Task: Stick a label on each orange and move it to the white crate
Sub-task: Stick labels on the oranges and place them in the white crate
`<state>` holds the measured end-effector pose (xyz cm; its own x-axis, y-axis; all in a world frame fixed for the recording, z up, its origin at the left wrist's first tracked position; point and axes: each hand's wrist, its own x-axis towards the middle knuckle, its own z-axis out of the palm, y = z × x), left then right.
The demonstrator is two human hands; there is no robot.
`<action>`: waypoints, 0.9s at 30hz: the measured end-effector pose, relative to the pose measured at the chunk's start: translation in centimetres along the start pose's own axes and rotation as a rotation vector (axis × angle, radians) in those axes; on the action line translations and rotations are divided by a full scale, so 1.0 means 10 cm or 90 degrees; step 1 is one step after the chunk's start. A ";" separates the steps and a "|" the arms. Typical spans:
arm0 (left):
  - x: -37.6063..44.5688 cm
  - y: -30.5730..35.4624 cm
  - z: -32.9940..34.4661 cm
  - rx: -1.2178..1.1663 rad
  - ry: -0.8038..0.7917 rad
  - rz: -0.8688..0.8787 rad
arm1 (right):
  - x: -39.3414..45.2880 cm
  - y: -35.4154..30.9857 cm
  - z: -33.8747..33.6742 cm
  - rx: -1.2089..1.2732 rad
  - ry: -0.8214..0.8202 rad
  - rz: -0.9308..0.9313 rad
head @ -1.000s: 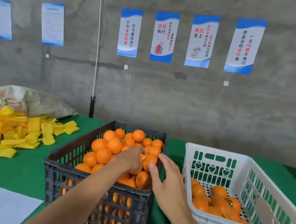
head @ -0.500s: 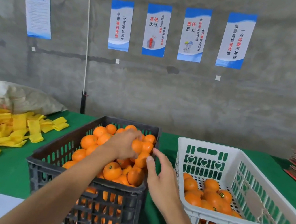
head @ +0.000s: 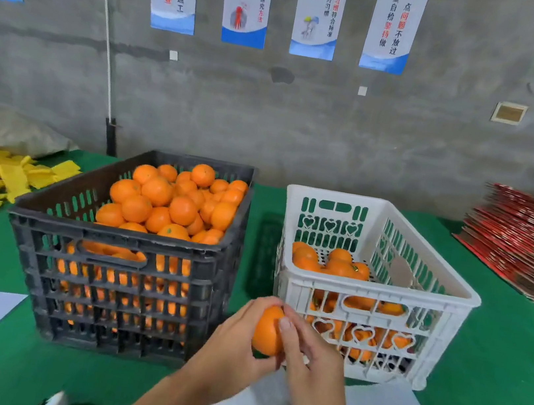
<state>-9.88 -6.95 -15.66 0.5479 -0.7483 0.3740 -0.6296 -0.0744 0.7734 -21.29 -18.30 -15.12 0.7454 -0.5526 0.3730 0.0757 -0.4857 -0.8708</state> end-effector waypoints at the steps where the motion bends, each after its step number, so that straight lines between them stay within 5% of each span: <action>1: -0.05 -0.14 0.14 -0.021 -0.011 -0.048 | -0.07 0.14 -0.04 -0.033 -0.027 0.015; 5: -0.29 -0.55 0.45 -0.012 0.001 -0.187 | -0.42 0.59 -0.21 -0.265 -0.151 0.064; 11: -0.46 -0.75 0.60 -0.011 0.058 -0.222 | -0.70 0.93 -0.10 -0.498 -0.267 0.080; 27: -0.51 -0.81 0.66 -0.036 0.057 -0.234 | -0.79 0.97 -0.17 -0.472 -0.018 -0.193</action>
<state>-11.23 -6.90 -27.26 0.7790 -0.6178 0.1071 -0.3516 -0.2890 0.8904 -27.58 -19.76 -25.97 0.7797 -0.3122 0.5428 -0.1754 -0.9410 -0.2892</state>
